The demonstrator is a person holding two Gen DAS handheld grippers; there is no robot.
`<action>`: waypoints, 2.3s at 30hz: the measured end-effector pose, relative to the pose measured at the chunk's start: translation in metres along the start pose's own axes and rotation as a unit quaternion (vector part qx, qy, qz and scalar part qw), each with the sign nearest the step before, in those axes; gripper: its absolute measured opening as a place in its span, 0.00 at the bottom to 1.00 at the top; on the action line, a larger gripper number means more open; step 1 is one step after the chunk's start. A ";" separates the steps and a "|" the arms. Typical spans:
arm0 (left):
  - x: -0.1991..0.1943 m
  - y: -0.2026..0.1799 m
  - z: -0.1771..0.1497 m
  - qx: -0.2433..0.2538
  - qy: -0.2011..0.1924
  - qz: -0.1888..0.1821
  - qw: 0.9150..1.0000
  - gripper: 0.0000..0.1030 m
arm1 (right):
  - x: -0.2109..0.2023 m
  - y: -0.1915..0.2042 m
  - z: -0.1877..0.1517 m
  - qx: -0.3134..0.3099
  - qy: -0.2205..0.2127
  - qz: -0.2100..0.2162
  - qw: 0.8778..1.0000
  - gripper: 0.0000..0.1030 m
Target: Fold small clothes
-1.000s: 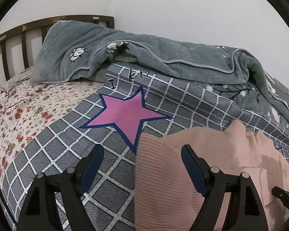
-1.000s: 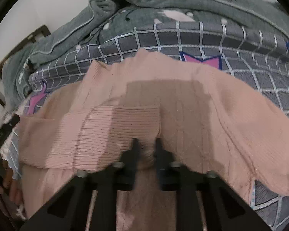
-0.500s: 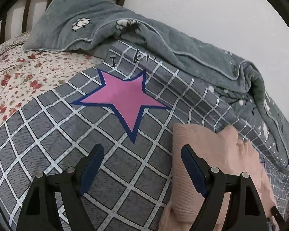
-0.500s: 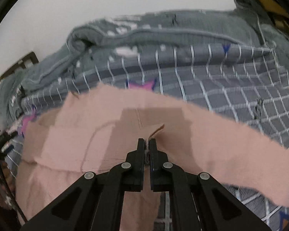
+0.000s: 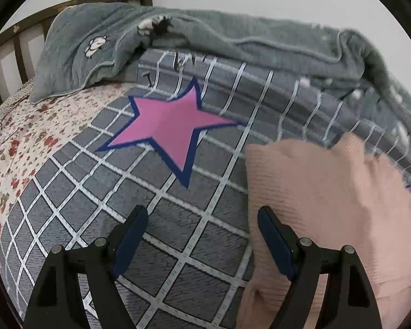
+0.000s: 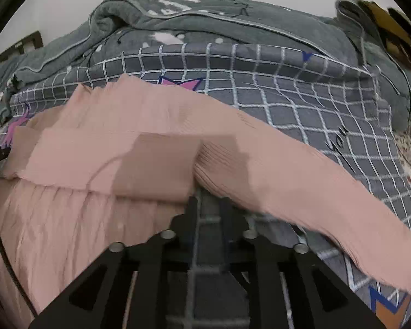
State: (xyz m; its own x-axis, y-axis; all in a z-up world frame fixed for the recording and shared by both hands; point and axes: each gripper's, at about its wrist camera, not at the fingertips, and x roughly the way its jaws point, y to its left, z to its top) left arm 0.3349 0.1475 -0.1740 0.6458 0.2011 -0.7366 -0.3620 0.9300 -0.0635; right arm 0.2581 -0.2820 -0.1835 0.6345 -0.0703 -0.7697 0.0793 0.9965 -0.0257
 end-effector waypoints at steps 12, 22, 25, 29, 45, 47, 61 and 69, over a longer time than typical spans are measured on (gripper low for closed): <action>-0.028 -0.004 -0.008 0.011 -0.042 -0.057 0.997 0.79 | -0.070 -0.018 -0.032 0.012 -0.036 0.008 0.999 0.46; -0.050 -0.019 -0.029 0.039 -0.052 -0.065 0.996 0.79 | -0.124 -0.132 -0.096 0.141 -0.045 -0.058 0.987 0.46; -0.048 -0.024 -0.032 0.040 -0.047 -0.065 0.996 0.79 | -0.125 -0.164 -0.120 0.192 -0.035 -0.054 0.979 0.46; -0.042 -0.029 -0.031 0.027 -0.043 -0.054 0.997 0.79 | -0.129 -0.194 -0.144 0.251 -0.053 -0.027 0.966 0.46; -0.031 -0.020 -0.027 -0.017 -0.032 -0.064 0.997 0.79 | -0.118 -0.258 -0.137 0.376 -0.111 -0.025 0.920 0.17; -0.031 -0.020 -0.027 -0.017 -0.034 -0.067 0.997 0.79 | -0.120 -0.257 -0.133 0.372 -0.109 -0.026 0.921 0.12; -0.039 -0.026 -0.026 0.007 -0.046 -0.085 0.995 0.79 | -0.135 -0.209 -0.159 0.344 -0.082 -0.013 0.935 0.29; -0.037 -0.021 -0.024 -0.006 -0.046 -0.083 0.995 0.79 | -0.122 -0.225 -0.153 0.386 -0.107 -0.008 0.916 0.30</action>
State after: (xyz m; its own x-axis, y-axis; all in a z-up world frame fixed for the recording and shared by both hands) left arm 0.3022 0.1133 -0.1619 0.7562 0.0732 -0.6502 -0.2529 0.9492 -0.1872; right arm 0.0458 -0.4913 -0.1815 0.7579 -0.1736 -0.6289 0.5577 0.6726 0.4864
